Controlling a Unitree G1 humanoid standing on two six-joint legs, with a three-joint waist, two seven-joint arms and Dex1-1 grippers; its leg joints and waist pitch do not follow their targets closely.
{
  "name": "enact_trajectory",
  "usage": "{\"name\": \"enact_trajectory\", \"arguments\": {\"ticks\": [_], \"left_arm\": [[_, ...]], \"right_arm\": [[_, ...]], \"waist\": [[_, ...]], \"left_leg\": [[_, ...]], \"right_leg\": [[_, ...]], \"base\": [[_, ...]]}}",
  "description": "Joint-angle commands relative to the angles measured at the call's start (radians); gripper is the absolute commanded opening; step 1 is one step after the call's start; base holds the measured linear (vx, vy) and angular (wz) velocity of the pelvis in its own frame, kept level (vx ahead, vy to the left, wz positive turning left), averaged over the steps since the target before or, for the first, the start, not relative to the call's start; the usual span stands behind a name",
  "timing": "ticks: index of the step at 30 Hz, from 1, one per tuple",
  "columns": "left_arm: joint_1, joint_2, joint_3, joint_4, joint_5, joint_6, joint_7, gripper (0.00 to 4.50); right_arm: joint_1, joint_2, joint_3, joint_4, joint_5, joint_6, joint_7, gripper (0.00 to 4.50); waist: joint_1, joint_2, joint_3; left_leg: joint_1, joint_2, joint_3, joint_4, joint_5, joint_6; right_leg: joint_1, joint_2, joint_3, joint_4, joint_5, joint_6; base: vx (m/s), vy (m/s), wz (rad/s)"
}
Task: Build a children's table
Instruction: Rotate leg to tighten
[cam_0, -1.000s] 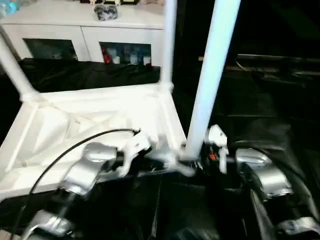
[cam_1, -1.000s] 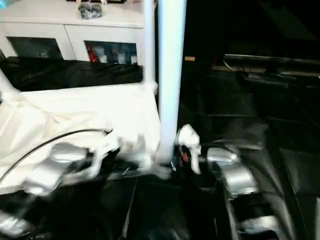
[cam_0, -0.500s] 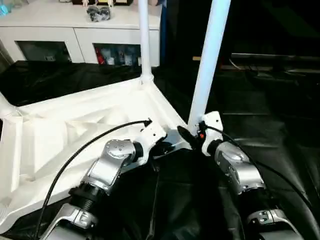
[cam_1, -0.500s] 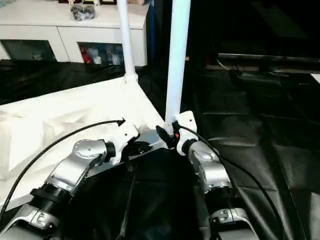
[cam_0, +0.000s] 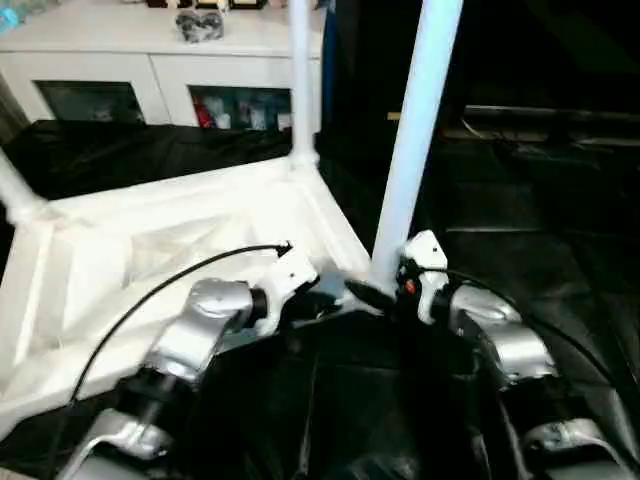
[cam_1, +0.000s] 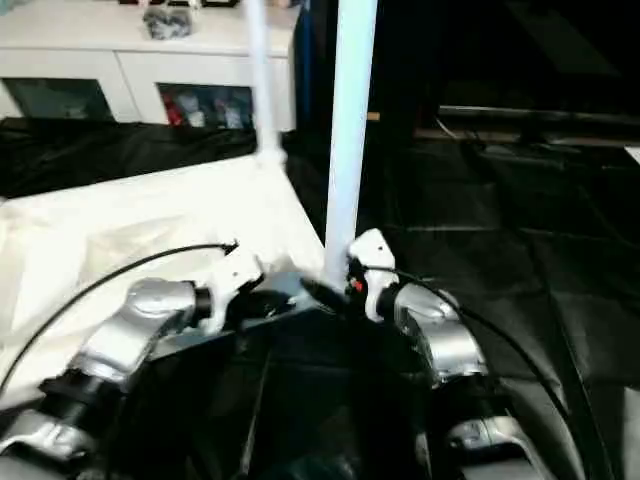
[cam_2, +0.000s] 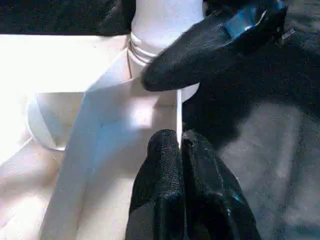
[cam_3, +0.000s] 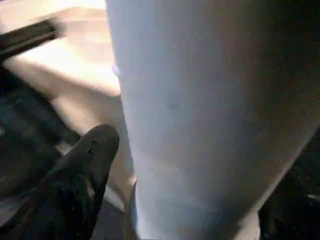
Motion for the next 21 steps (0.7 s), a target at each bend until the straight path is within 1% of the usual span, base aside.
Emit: {"name": "enact_trajectory", "arguments": {"ticks": [1, 2, 3, 4, 5, 6, 7, 8, 9, 13, 14, 15, 16, 18, 19, 20, 21], "left_arm": [[-0.006, 0.001, -0.006, -0.052, -0.04, -0.035, -0.051, 0.0], [0.002, 0.019, -0.011, -0.061, -0.05, -0.033, -0.087, 0.0], [0.004, 0.025, -0.011, -0.063, -0.054, -0.033, -0.096, 0.0], [0.007, 0.034, -0.013, -0.067, -0.061, -0.033, -0.11, 0.0], [0.014, 0.052, -0.015, -0.077, -0.076, -0.029, -0.14, 0.0], [0.014, 0.053, -0.015, -0.078, -0.076, -0.029, -0.142, 0.0], [0.017, 0.062, -0.016, -0.083, -0.082, -0.028, -0.157, 0.0], [0.023, 0.079, -0.016, -0.093, -0.093, -0.021, -0.187, 0.0], [0.026, 0.09, -0.016, -0.099, -0.098, -0.018, -0.206, 0.0], [0.027, 0.112, -0.012, -0.104, -0.113, -0.008, -0.247, 0.0], [0.027, 0.117, -0.012, -0.107, -0.117, -0.001, -0.254, 0.0], [0.027, 0.119, -0.012, -0.108, -0.118, 0.001, -0.256, 0.0], [0.028, 0.125, -0.013, -0.112, -0.123, 0.008, -0.265, 0.0], [0.028, 0.129, -0.014, -0.113, -0.125, 0.012, -0.271, 0.0], [0.028, 0.132, -0.014, -0.113, -0.127, 0.012, -0.275, 0.0], [0.028, 0.133, -0.014, -0.113, -0.128, 0.013, -0.278, 0.0], [0.028, 0.135, -0.014, -0.113, -0.13, 0.015, -0.281, 0.0]], "right_arm": [[0.012, -0.005, 0.035, -0.035, 0.017, 0.005, 0.086, 3.88], [0.02, -0.027, 0.042, -0.052, 0.029, 0.016, 0.139, 3.88], [0.022, -0.033, 0.045, -0.058, 0.034, 0.021, 0.154, 3.88], [0.025, -0.043, 0.049, -0.067, 0.04, 0.029, 0.177, 3.88], [0.032, -0.061, 0.056, -0.085, 0.057, 0.043, 0.22, 3.88], [0.032, -0.061, 0.056, -0.086, 0.057, 0.044, 0.221, 3.88], [0.034, -0.068, 0.059, -0.092, 0.064, 0.05, 0.236, 3.88], [0.037, -0.079, 0.066, -0.101, 0.069, 0.059, 0.262, 3.73], [0.038, -0.086, 0.072, -0.104, 0.069, 0.064, 0.274, 3.73], [0.041, -0.094, 0.08, -0.111, 0.068, 0.082, 0.299, 3.36], [0.043, -0.095, 0.082, -0.115, 0.07, 0.086, 0.304, 3.36], [0.044, -0.095, 0.084, -0.118, 0.072, 0.089, 0.307, 3.27], [0.047, -0.098, 0.088, -0.127, 0.079, 0.098, 0.317, 3.09], [0.049, -0.1, 0.09, -0.131, 0.082, 0.103, 0.322, 3.02], [0.05, -0.101, 0.091, -0.135, 0.084, 0.106, 0.326, 2.91], [0.052, -0.102, 0.093, -0.137, 0.086, 0.11, 0.329, 2.81], [0.053, -0.103, 0.094, -0.14, 0.087, 0.113, 0.333, 2.72]], "waist": [[0.002, -0.008, -0.06], [0.002, -0.009, -0.06], [0.003, -0.009, -0.061], [0.006, -0.009, -0.062], [0.007, -0.009, -0.063], [0.008, -0.01, -0.064], [0.008, -0.008, -0.062], [0.008, -0.009, -0.062], [0.009, -0.009, -0.06], [0.009, -0.008, -0.06], [0.009, -0.008, -0.06], [0.009, -0.01, -0.06], [0.01, -0.008, -0.061], [0.011, -0.009, -0.062], [0.011, -0.009, -0.061], [0.012, -0.006, -0.061], [0.013, -0.008, -0.061]], "left_leg": [[0.01, 0.064, -0.023, -0.068, -0.167, 0.075], [0.01, 0.064, -0.023, -0.068, -0.166, 0.075], [0.011, 0.064, -0.023, -0.068, -0.167, 0.075], [0.009, 0.065, -0.022, -0.066, -0.152, 0.08], [0.01, 0.066, -0.022, -0.066, -0.149, 0.082], [0.009, 0.065, -0.023, -0.065, -0.14, 0.086], [0.009, 0.065, -0.022, -0.066, -0.144, 0.089], [0.009, 0.064, -0.021, -0.065, -0.146, 0.088], [0.009, 0.065, -0.022, -0.067, -0.156, 0.084], [0.011, 0.065, -0.022, -0.068, -0.167, 0.071], [0.011, 0.066, -0.022, -0.069, -0.168, 0.068], [0.012, 0.066, -0.022, -0.069, -0.167, 0.067], [0.012, 0.065, -0.023, -0.068, -0.161, 0.065], [0.011, 0.065, -0.023, -0.068, -0.152, 0.067], [0.011, 0.065, -0.022, -0.067, -0.154, 0.067], [0.011, 0.065, -0.022, -0.067, -0.154, 0.067], [0.011, 0.065, -0.022, -0.067, -0.154, 0.066]], "right_leg": [[0.049, -0.093, 0.055, -0.078, -0.213, -0.202], [0.049, -0.092, 0.055, -0.078, -0.209, -0.203], [0.05, -0.092, 0.055, -0.076, -0.204, -0.206], [0.051, -0.093, 0.055, -0.072, -0.177, -0.214], [0.051, -0.093, 0.055, -0.072, -0.169, -0.216], [0.052, -0.093, 0.054, -0.069, -0.156, -0.218], [0.049, -0.091, 0.053, -0.07, -0.161, -0.224], [0.049, -0.091, 0.053, -0.072, -0.168, -0.224], [0.049, -0.092, 0.053, -0.073, -0.187, -0.222], [0.048, -0.093, 0.053, -0.075, -0.217, -0.216], [0.047, -0.092, 0.054, -0.075, -0.217, -0.216], [0.047, -0.092, 0.054, -0.075, -0.214, -0.216], [0.048, -0.093, 0.054, -0.073, -0.202, -0.219], [0.049, -0.093, 0.054, -0.071, -0.186, -0.222], [0.049, -0.093, 0.054, -0.072, -0.185, -0.223], [0.049, -0.093, 0.054, -0.072, -0.186, -0.223], [0.049, -0.093, 0.054, -0.072, -0.186, -0.223]], "base": [[0.0, 0.0, 0.0], [0.0, 0.0, 0.0], [0.0, 0.0, 0.0], [0.0, 0.0, 0.0], [0.0, 0.0, 0.0], [0.0, 0.0, 0.0], [0.0, 0.0, 0.0], [0.0, 0.0, 0.0], [0.0, 0.0, 0.0], [0.0, 0.0, 0.0], [0.0, 0.0, 0.0], [0.0, 0.0, 0.0], [0.0, 0.0, 0.0], [0.0, 0.0, 0.0], [0.0, 0.0, 0.0], [0.0, 0.0, 0.0], [0.0, 0.0, 0.0]]}}
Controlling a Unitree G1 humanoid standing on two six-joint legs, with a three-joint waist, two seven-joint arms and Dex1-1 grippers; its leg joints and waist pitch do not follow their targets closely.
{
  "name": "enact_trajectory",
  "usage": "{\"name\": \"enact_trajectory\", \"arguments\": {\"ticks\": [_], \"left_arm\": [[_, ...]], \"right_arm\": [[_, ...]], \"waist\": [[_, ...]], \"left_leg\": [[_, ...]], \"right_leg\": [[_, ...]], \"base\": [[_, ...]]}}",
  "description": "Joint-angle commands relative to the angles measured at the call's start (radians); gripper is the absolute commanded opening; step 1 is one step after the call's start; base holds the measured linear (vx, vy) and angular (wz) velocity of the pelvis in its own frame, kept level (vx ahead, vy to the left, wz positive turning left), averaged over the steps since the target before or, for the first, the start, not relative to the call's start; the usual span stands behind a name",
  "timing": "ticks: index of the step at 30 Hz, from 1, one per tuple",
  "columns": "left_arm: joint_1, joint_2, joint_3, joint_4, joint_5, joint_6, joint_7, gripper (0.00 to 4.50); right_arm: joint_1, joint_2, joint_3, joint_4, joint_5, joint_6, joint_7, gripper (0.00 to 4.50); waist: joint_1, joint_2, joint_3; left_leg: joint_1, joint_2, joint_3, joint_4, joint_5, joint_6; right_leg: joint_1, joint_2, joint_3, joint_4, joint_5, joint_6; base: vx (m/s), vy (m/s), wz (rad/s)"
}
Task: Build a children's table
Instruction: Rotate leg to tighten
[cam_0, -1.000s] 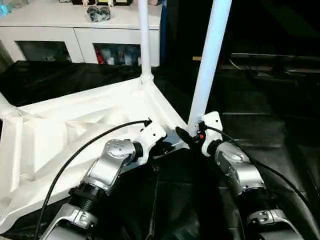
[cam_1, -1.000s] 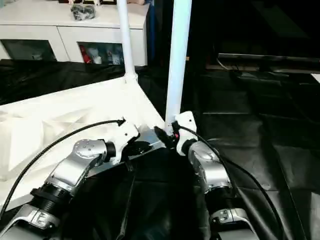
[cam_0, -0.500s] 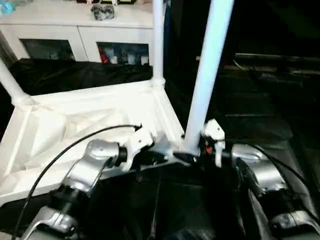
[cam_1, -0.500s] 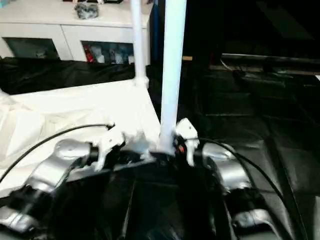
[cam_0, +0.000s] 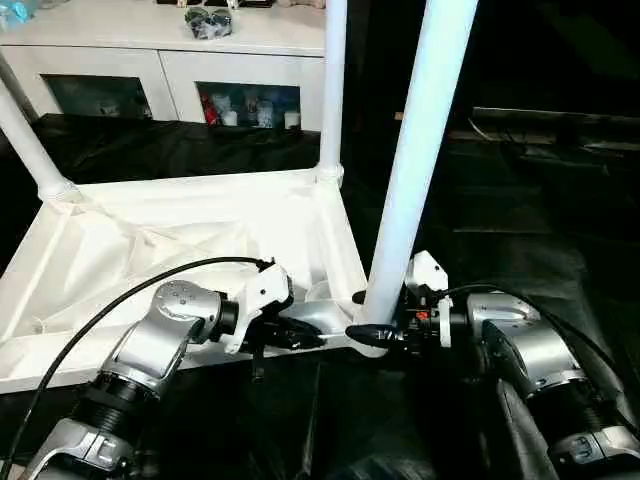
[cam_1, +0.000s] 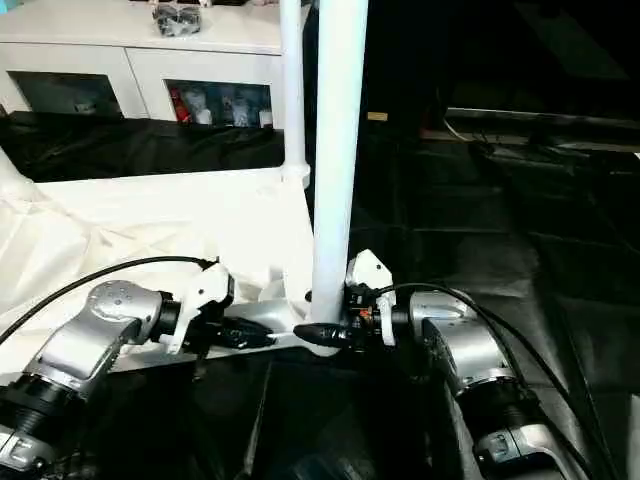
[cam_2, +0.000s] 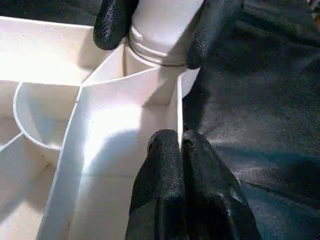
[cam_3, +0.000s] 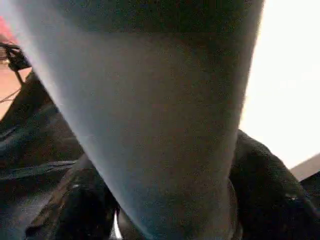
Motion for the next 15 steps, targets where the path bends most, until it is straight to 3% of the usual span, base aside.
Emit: {"name": "enact_trajectory", "arguments": {"ticks": [1, 3, 6, 11, 14, 15], "left_arm": [[-0.013, 0.002, 0.002, -0.051, -0.043, -0.001, -0.03, 0.0], [-0.014, -0.002, 0.002, -0.051, -0.043, 0.0, -0.026, 0.0], [-0.016, -0.026, 0.004, -0.046, -0.037, -0.004, 0.007, 0.0], [-0.029, -0.096, 0.005, -0.015, -0.004, -0.01, 0.121, 0.0], [-0.047, -0.155, 0.005, 0.013, 0.031, -0.013, 0.23, 0.0], [-0.056, -0.181, 0.004, 0.025, 0.051, -0.014, 0.282, 0.0]], "right_arm": [[0.014, -0.007, 0.019, -0.024, 0.004, 0.017, 0.023, 2.68], [0.018, -0.003, 0.018, -0.027, 0.006, 0.02, 0.016, 2.64], [0.026, 0.016, 0.013, -0.021, -0.005, 0.006, -0.033, 2.6], [0.016, 0.11, -0.042, 0.045, -0.031, -0.036, -0.248, 2.59], [0.0, 0.192, -0.083, 0.095, -0.048, -0.026, -0.437, 2.59], [-0.002, 0.223, -0.089, 0.103, -0.056, -0.026, -0.498, 2.59]], "waist": [[0.002, -0.003, -0.064], [0.002, 0.002, -0.064], [0.002, 0.0, -0.065], [-0.008, 0.002, -0.062], [-0.02, -0.001, -0.059], [-0.021, -0.001, -0.059]], "left_leg": [[0.013, 0.064, -0.022, -0.068, -0.154, 0.063], [0.014, 0.064, -0.023, -0.068, -0.155, 0.061], [0.014, 0.064, -0.023, -0.068, -0.158, 0.057], [0.015, 0.062, -0.025, -0.071, -0.186, 0.035], [0.015, 0.059, -0.028, -0.075, -0.21, 0.017], [0.019, 0.059, -0.027, -0.075, -0.217, 0.012]], "right_leg": [[0.05, -0.092, 0.054, -0.072, -0.184, -0.222], [0.049, -0.092, 0.054, -0.071, -0.183, -0.223], [0.051, -0.092, 0.055, -0.072, -0.179, -0.222], [0.048, -0.093, 0.055, -0.078, -0.216, -0.218], [0.05, -0.095, 0.055, -0.086, -0.274, -0.198], [0.046, -0.094, 0.057, -0.089, -0.294, -0.19]], "base": [[0.0, 0.0, 0.0], [0.0, 0.0, 0.0], [0.0, 0.0, 0.0], [0.0, 0.0, 0.0], [0.0, 0.0, 0.0], [0.0, 0.0, 0.0]]}}
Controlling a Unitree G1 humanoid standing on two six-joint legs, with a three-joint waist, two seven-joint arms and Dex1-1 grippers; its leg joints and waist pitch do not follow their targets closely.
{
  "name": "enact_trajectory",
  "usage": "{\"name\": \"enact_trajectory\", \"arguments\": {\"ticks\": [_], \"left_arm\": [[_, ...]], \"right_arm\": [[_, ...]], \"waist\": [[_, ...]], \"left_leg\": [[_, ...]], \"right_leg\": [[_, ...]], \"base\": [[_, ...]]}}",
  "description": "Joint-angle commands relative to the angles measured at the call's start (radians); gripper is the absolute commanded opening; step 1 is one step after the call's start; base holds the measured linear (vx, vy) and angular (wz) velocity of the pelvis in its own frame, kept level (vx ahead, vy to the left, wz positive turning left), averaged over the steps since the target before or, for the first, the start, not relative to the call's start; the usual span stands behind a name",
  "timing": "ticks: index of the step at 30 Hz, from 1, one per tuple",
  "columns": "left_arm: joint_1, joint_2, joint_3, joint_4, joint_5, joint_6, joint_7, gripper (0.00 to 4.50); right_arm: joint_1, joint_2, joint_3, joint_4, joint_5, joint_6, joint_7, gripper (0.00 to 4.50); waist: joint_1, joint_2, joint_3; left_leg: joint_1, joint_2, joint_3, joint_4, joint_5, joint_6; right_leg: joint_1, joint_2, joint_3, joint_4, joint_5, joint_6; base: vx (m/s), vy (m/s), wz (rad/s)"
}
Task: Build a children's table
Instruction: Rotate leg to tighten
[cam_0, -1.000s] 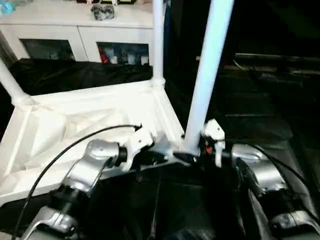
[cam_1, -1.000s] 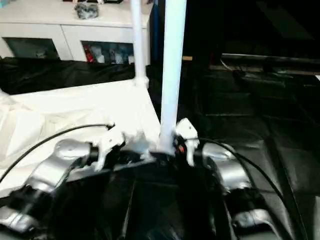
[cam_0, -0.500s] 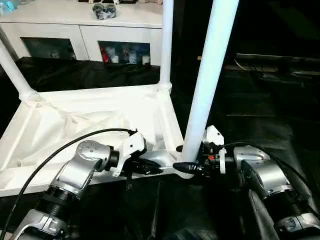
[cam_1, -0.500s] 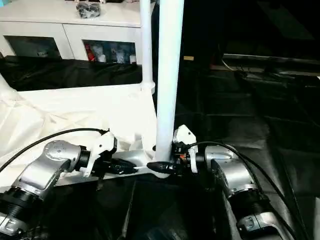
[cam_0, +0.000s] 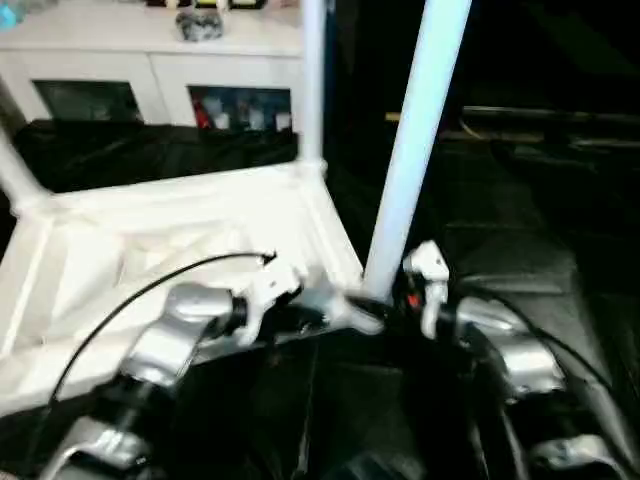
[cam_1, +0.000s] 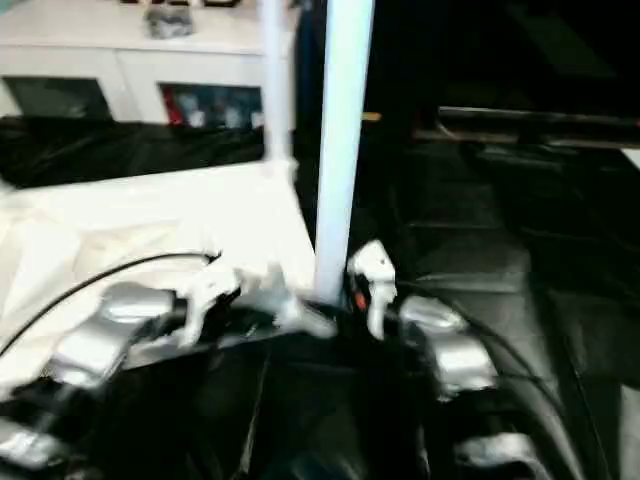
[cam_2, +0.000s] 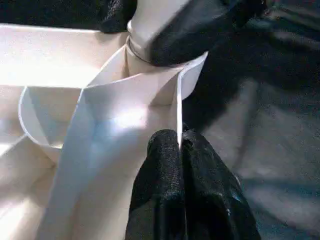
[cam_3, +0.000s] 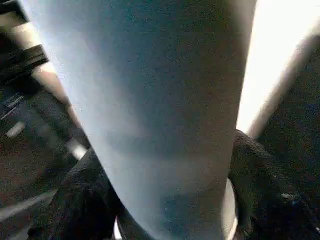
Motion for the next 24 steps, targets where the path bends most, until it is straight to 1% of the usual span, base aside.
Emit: {"name": "enact_trajectory", "arguments": {"ticks": [1, 2, 3, 4, 6, 7, 8, 10, 11, 12, 13, 14, 15, 17, 18, 19, 20, 21, 22, 24], "left_arm": [[-0.046, -0.109, -0.017, -0.009, -0.001, -0.009, 0.12, 0.0], [-0.048, -0.113, -0.017, -0.008, 0.001, -0.008, 0.128, 0.0], [-0.051, -0.125, -0.017, -0.006, 0.006, -0.003, 0.148, 0.0], [-0.056, -0.154, -0.023, -0.005, 0.022, 0.002, 0.195, 0.0], [-0.057, -0.173, -0.032, -0.008, 0.032, 0.003, 0.217, 0.0], [-0.057, -0.173, -0.032, -0.008, 0.032, 0.003, 0.217, 0.0], [-0.056, -0.179, -0.038, -0.009, 0.038, 0.0, 0.221, 0.0], [-0.055, -0.186, -0.041, -0.008, 0.038, -0.006, 0.218, 0.0], [-0.053, -0.192, -0.041, -0.004, 0.04, -0.011, 0.217, 0.0], [-0.052, -0.194, -0.041, -0.002, 0.041, -0.012, 0.218, 0.0], [-0.047, -0.187, -0.038, -0.004, 0.038, -0.018, 0.205, 0.0], [-0.046, -0.183, -0.037, -0.006, 0.037, -0.019, 0.201, 0.0], [-0.044, -0.178, -0.034, -0.007, 0.036, -0.021, 0.197, 0.0], [-0.04, -0.163, -0.03, -0.014, 0.025, -0.026, 0.172, 0.0], [-0.038, -0.148, -0.028, -0.018, 0.016, -0.041, 0.148, 0.0], [-0.036, -0.139, -0.027, -0.022, 0.006, -0.044, 0.129, 0.0], [-0.034, -0.133, -0.026, -0.025, -0.001, -0.043, 0.115, 0.0], [-0.032, -0.121, -0.027, -0.028, -0.008, -0.045, 0.093, 0.0], [-0.032, -0.121, -0.027, -0.028, -0.008, -0.045, 0.093, 0.0], [-0.028, -0.093, -0.029, -0.033, -0.021, -0.05, 0.039, 0.0]], "right_arm": [[-0.021, 0.098, 0.025, 0.049, -0.045, 0.017, -0.182, 2.58], [-0.022, 0.103, 0.024, 0.051, -0.047, 0.019, -0.193, 2.58], [-0.025, 0.116, 0.021, 0.059, -0.05, 0.024, -0.221, 2.58], [-0.032, 0.146, 0.031, 0.07, -0.067, 0.02, -0.266, 2.58], [-0.041, 0.156, 0.049, 0.075, -0.087, 0.005, -0.274, 2.58], [-0.041, 0.156, 0.049, 0.075, -0.087, 0.005, -0.274, 2.58], [-0.052, 0.159, 0.047, 0.084, -0.091, -0.004, -0.279, 2.58], [-0.063, 0.164, 0.032, 0.092, -0.075, -0.007, -0.273, 2.58], [-0.073, 0.168, 0.016, 0.098, -0.06, -0.009, -0.267, 2.93], [-0.074, 0.169, 0.012, 0.099, -0.058, -0.009, -0.266, 3.14], [-0.068, 0.157, 0.013, 0.08, -0.044, 0.003, -0.224, 3.28], [-0.065, 0.151, 0.016, 0.073, -0.042, 0.006, -0.211, 3.28], [-0.061, 0.14, 0.022, 0.064, -0.043, 0.009, -0.195, 3.41], [-0.052, 0.108, 0.046, 0.05, -0.057, 0.004, -0.157, 3.65], [-0.047, 0.077, 0.066, 0.048, -0.077, -0.013, -0.131, 3.69], [-0.044, 0.06, 0.075, 0.048, -0.084, -0.023, -0.108, 3.69], [-0.043, 0.049, 0.081, 0.048, -0.087, -0.029, -0.091, 3.69], [-0.04, 0.03, 0.085, 0.045, -0.085, -0.038, -0.057, 3.69], [-0.04, 0.03, 0.085, 0.045, -0.085, -0.038, -0.057, 3.69], [-0.034, -0.012, 0.086, 0.03, -0.07, -0.046, 0.019, 3.69]], "waist": [[-0.003, -0.001, -0.059], [-0.004, -0.001, -0.059], [-0.003, -0.003, -0.061], [-0.005, -0.001, -0.06], [-0.003, 0.0, -0.062], [-0.002, -0.001, -0.064], [-0.001, 0.003, -0.064], [-0.003, 0.003, -0.064], [-0.002, 0.004, -0.065], [-0.003, 0.004, -0.064], [-0.003, 0.005, -0.064], [-0.003, 0.004, -0.064], [-0.003, 0.004, -0.063], [-0.003, 0.004, -0.064], [-0.001, 0.004, -0.065], [-0.001, 0.007, -0.066], [-0.001, 0.005, -0.066], [0.0, 0.008, -0.065], [0.001, 0.007, -0.064], [0.006, 0.007, -0.063]], "left_leg": [[0.014, 0.06, -0.029, -0.076, -0.214, 0.004], [0.014, 0.059, -0.028, -0.076, -0.21, 0.003], [0.016, 0.059, -0.028, -0.075, -0.205, 0.005], [0.012, 0.061, -0.028, -0.076, -0.197, 0.008], [0.011, 0.058, -0.027, -0.073, -0.188, 0.018], [0.008, 0.056, -0.025, -0.072, -0.179, 0.027], [0.008, 0.057, -0.026, -0.071, -0.177, 0.029], [0.007, 0.057, -0.025, -0.071, -0.174, 0.036], [0.008, 0.058, -0.026, -0.071, -0.172, 0.037], [0.008, 0.058, -0.026, -0.072, -0.177, 0.039], [0.009, 0.059, -0.026, -0.073, -0.183, 0.039], [0.009, 0.059, -0.026, -0.073, -0.19, 0.039], [0.009, 0.059, -0.026, -0.073, -0.191, 0.038], [0.008, 0.059, -0.026, -0.072, -0.186, 0.041], [0.007, 0.058, -0.026, -0.071, -0.176, 0.044], [0.008, 0.058, -0.025, -0.069, -0.168, 0.047], [0.007, 0.058, -0.025, -0.069, -0.169, 0.049], [0.006, 0.056, -0.024, -0.068, -0.172, 0.053], [0.007, 0.057, -0.024, -0.068, -0.176, 0.054], [0.008, 0.059, -0.024, -0.069, -0.187, 0.057]], "right_leg": [[0.044, -0.095, 0.056, -0.087, -0.3, -0.185], [0.043, -0.095, 0.056, -0.089, -0.299, -0.183], [0.044, -0.095, 0.056, -0.089, -0.292, -0.18], [0.044, -0.094, 0.057, -0.086, -0.271, -0.181], [0.045, -0.094, 0.057, -0.084, -0.245, -0.18], [0.048, -0.094, 0.057, -0.084, -0.23, -0.182], [0.048, -0.094, 0.058, -0.083, -0.225, -0.183], [0.048, -0.093, 0.057, -0.083, -0.209, -0.188], [0.049, -0.092, 0.056, -0.081, -0.204, -0.188], [0.048, -0.092, 0.056, -0.082, -0.205, -0.189], [0.047, -0.091, 0.056, -0.082, -0.209, -0.191], [0.048, -0.092, 0.056, -0.083, -0.212, -0.191], [0.048, -0.093, 0.056, -0.083, -0.213, -0.191], [0.05, -0.092, 0.055, -0.082, -0.207, -0.191], [0.051, -0.093, 0.056, -0.082, -0.193, -0.192], [0.05, -0.092, 0.055, -0.08, -0.174, -0.198], [0.05, -0.092, 0.055, -0.08, -0.17, -0.2], [0.051, -0.093, 0.056, -0.081, -0.175, -0.202], [0.05, -0.092, 0.055, -0.081, -0.182, -0.202], [0.049, -0.092, 0.056, -0.083, -0.209, -0.199]], "base": [[0.0, 0.0, 0.0], [0.0, 0.0, 0.0], [0.0, 0.0, 0.0], [0.0, 0.0, 0.0], [0.0, 0.0, 0.0], [0.0, 0.0, 0.0], [0.0, 0.0, 0.0], [0.0, 0.0, 0.0], [0.0, 0.0, 0.0], [0.0, 0.0, 0.0], [0.0, 0.0, 0.0], [0.0, 0.0, 0.0], [0.0, 0.0, 0.0], [0.0, 0.0, 0.0], [0.0, 0.0, 0.0], [0.0, 0.0, 0.0], [0.0, 0.0, 0.0], [0.0, 0.0, 0.0], [0.0, 0.0, 0.0], [0.0, 0.0, 0.0]]}}
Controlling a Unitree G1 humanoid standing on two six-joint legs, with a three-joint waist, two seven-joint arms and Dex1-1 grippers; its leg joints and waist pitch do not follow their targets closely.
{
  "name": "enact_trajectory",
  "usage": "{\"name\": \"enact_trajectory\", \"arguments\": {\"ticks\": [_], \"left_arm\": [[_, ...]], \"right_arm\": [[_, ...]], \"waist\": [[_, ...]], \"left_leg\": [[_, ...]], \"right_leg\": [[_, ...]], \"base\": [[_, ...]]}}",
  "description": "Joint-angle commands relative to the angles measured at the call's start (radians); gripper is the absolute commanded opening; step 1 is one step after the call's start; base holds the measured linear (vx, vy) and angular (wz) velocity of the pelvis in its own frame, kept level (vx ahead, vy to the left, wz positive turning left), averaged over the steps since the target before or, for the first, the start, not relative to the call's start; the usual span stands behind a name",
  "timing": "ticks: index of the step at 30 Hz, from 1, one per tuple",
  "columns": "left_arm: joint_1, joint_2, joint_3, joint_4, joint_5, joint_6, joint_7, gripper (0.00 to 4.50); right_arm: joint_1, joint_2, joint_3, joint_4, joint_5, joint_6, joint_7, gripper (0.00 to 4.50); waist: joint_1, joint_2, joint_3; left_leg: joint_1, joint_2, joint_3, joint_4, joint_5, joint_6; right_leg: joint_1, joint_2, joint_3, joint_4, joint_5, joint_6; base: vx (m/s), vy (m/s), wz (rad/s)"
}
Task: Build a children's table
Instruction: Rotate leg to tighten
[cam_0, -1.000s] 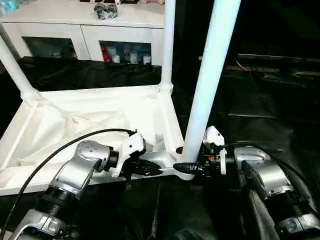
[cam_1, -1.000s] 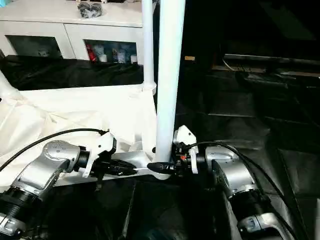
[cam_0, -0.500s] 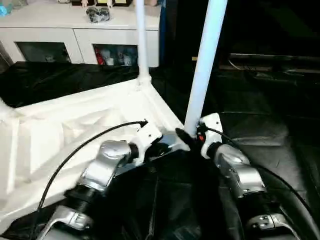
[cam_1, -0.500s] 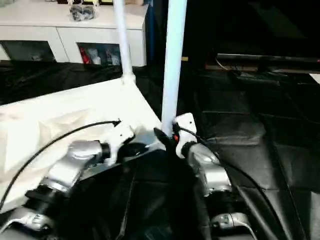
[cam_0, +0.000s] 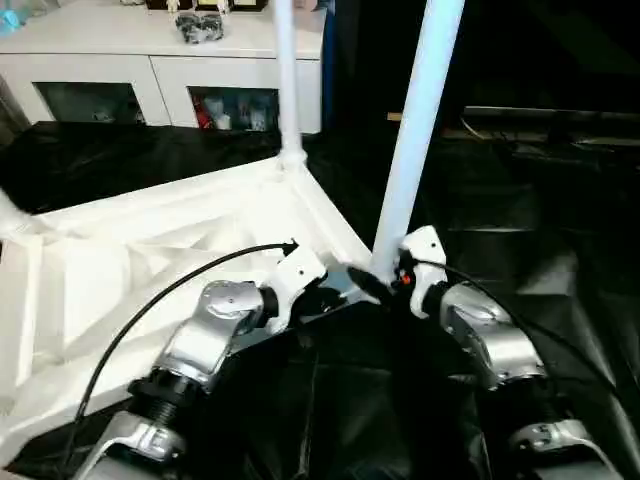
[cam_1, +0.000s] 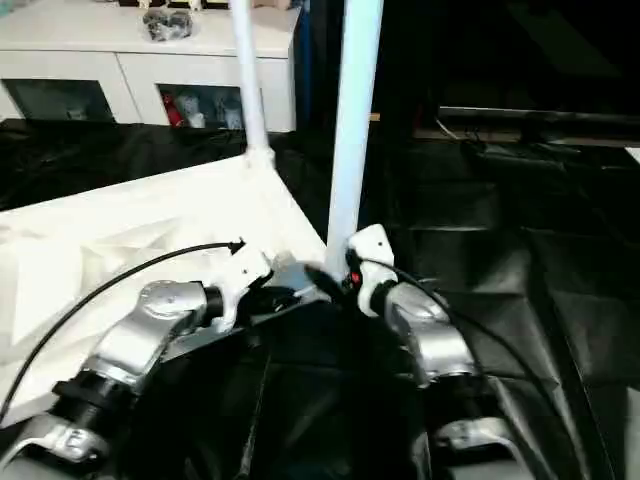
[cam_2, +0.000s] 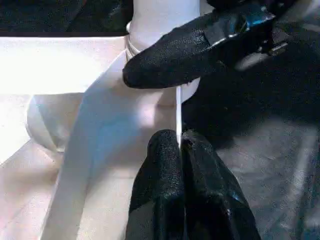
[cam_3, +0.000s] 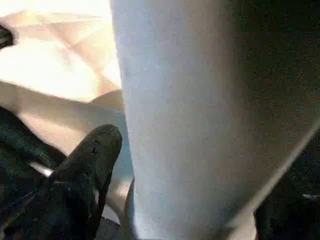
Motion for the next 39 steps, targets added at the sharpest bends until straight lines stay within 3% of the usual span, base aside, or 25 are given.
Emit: {"name": "enact_trajectory", "arguments": {"ticks": [1, 6, 9, 12, 13, 20, 22, 25, 26, 28, 29, 34, 36, 39], "left_arm": [[-0.009, -0.001, -0.03, -0.058, -0.059, -0.059, -0.091, 0.0], [0.0, 0.069, -0.032, -0.081, -0.09, -0.048, -0.216, 0.0], [0.004, 0.097, -0.033, -0.086, -0.096, -0.043, -0.259, 0.0], [0.008, 0.118, -0.036, -0.089, -0.102, -0.039, -0.286, 0.0], [0.009, 0.121, -0.037, -0.089, -0.104, -0.038, -0.291, 0.0], [0.019, 0.169, -0.038, -0.109, -0.122, -0.009, -0.349, 0.0], [0.02, 0.181, -0.038, -0.115, -0.126, -0.001, -0.364, 0.0], [0.019, 0.182, -0.032, -0.113, -0.125, -0.004, -0.361, 0.0], [0.017, 0.174, -0.025, -0.107, -0.122, -0.013, -0.342, 0.0], [0.004, 0.137, -0.01, -0.078, -0.101, -0.039, -0.254, 0.0], [0.001, 0.127, -0.007, -0.07, -0.097, -0.045, -0.231, 0.0], [-0.031, 0.035, 0.007, -0.019, -0.054, -0.055, -0.055, 0.0], [-0.036, 0.016, 0.007, -0.013, -0.048, -0.051, -0.028, 0.0], [-0.061, -0.045, 0.001, 0.022, -0.006, -0.049, 0.095, 0.0]], "right_arm": [[0.021, -0.016, 0.062, -0.034, 0.025, -0.005, 0.133, 3.69], [0.035, -0.111, 0.07, -0.084, 0.077, 0.028, 0.344, 3.69], [0.043, -0.153, 0.088, -0.104, 0.095, 0.06, 0.435, 3.44], [0.047, -0.182, 0.109, -0.105, 0.098, 0.073, 0.493, 3.1], [0.047, -0.186, 0.113, -0.104, 0.098, 0.075, 0.502, 3.1], [0.038, -0.195, 0.143, -0.07, 0.072, 0.042, 0.544, 2.64], [0.033, -0.193, 0.145, -0.071, 0.079, 0.051, 0.556, 2.62], [0.029, -0.188, 0.143, -0.071, 0.083, 0.052, 0.557, 2.6], [0.029, -0.182, 0.144, -0.069, 0.082, 0.044, 0.549, 2.59], [0.038, -0.157, 0.135, -0.07, 0.082, 0.033, 0.499, 2.59], [0.041, -0.149, 0.132, -0.071, 0.082, 0.03, 0.484, 2.59], [0.021, -0.025, 0.056, 0.029, 0.024, 0.009, 0.12, 2.59], [0.016, 0.004, 0.038, 0.05, 0.019, 0.008, 0.048, 2.59], [-0.016, 0.097, -0.003, 0.116, 0.002, 0.008, -0.176, 2.59]], "waist": [[-0.001, -0.003, -0.06], [0.003, -0.003, -0.061], [0.005, -0.005, -0.062], [0.01, -0.007, -0.061], [0.013, -0.016, -0.059], [0.018, -0.017, -0.058], [0.019, -0.027, -0.058], [0.021, -0.022, -0.059], [0.021, -0.023, -0.059], [0.019, -0.014, -0.058], [0.018, -0.017, -0.058], [0.002, -0.011, -0.055], [-0.004, -0.013, -0.055], [-0.013, -0.005, -0.055]], "left_leg": [[0.011, 0.059, -0.025, -0.068, -0.195, 0.057], [0.007, 0.064, -0.025, -0.067, -0.181, 0.068], [0.007, 0.065, -0.023, -0.064, -0.163, 0.084], [0.009, 0.064, -0.022, -0.064, -0.169, 0.084], [0.007, 0.064, -0.022, -0.064, -0.171, 0.084], [0.011, 0.065, -0.024, -0.069, -0.183, 0.064], [0.01, 0.066, -0.023, -0.069, -0.176, 0.064], [0.012, 0.067, -0.023, -0.068, -0.165, 0.063], [0.011, 0.067, -0.023, -0.068, -0.163, 0.063], [0.011, 0.066, -0.023, -0.068, -0.178, 0.058], [0.012, 0.066, -0.023, -0.068, -0.184, 0.054], [0.019, 0.06, -0.028, -0.074, -0.234, 0.003], [0.017, 0.061, -0.03, -0.075, -0.238, 0.001], [0.016, 0.06, -0.031, -0.076, -0.236, -0.003]], "right_leg": [[0.051, -0.092, 0.055, -0.084, -0.222, -0.197], [0.052, -0.092, 0.054, -0.077, -0.194, -0.209], [0.051, -0.089, 0.052, -0.074, -0.16, -0.222], [0.05, -0.091, 0.052, -0.077, -0.196, -0.22], [0.051, -0.093, 0.052, -0.077, -0.22, -0.215], [0.045, -0.094, 0.053, -0.08, -0.265, -0.199], [0.047, -0.095, 0.053, -0.079, -0.252, -0.203], [0.046, -0.094, 0.053, -0.075, -0.218, -0.212], [0.046, -0.094, 0.053, -0.074, -0.209, -0.214], [0.044, -0.094, 0.054, -0.077, -0.205, -0.221], [0.046, -0.094, 0.054, -0.078, -0.21, -0.221], [0.043, -0.095, 0.053, -0.091, -0.315, -0.187], [0.047, -0.096, 0.053, -0.091, -0.319, -0.181], [0.043, -0.092, 0.055, -0.089, -0.291, -0.185]], "base": [[0.0, 0.0, 0.0], [0.0, 0.0, 0.0], [0.0, 0.0, 0.0], [0.0, 0.0, 0.0], [0.0, 0.0, 0.0], [0.0, 0.0, 0.0], [0.0, 0.0, 0.0], [0.0, 0.0, 0.0], [0.0, 0.0, 0.0], [0.0, 0.0, 0.0], [0.0, 0.0, 0.0], [0.0, 0.0, 0.0], [0.0, 0.0, 0.0], [0.0, 0.0, 0.0]]}}
